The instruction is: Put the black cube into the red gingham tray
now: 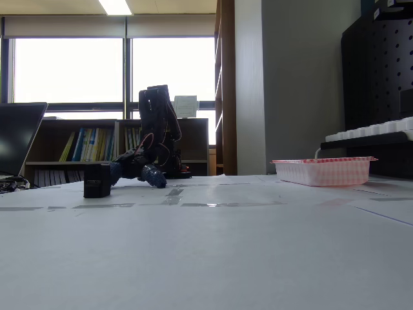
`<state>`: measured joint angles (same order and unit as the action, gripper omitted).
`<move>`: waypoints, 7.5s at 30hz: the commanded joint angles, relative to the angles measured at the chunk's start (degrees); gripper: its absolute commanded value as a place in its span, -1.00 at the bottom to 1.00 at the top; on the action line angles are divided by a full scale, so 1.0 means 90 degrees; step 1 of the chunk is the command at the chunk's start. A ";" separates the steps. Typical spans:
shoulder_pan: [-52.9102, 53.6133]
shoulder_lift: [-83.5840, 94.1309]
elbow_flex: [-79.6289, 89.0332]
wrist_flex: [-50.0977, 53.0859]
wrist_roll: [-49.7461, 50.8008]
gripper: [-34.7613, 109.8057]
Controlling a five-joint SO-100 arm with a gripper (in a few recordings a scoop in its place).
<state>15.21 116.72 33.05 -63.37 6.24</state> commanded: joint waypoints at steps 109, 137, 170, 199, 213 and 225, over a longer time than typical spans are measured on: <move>-0.7266 -0.0176 1.4209 1.7383 -0.3740 -0.52; -0.8125 0.3066 1.4199 1.3486 -0.1855 -0.18; -0.5488 -0.7666 0.5254 0.9512 -0.2705 -0.52; -0.1709 -1.3848 -0.3574 1.4355 0.0469 -0.52; -0.1797 -1.4092 -0.3584 1.5625 -0.0020 -0.52; -0.1797 -1.4092 -0.3584 1.5625 -0.0020 -0.52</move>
<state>-0.53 -9.84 0.18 73.56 6.06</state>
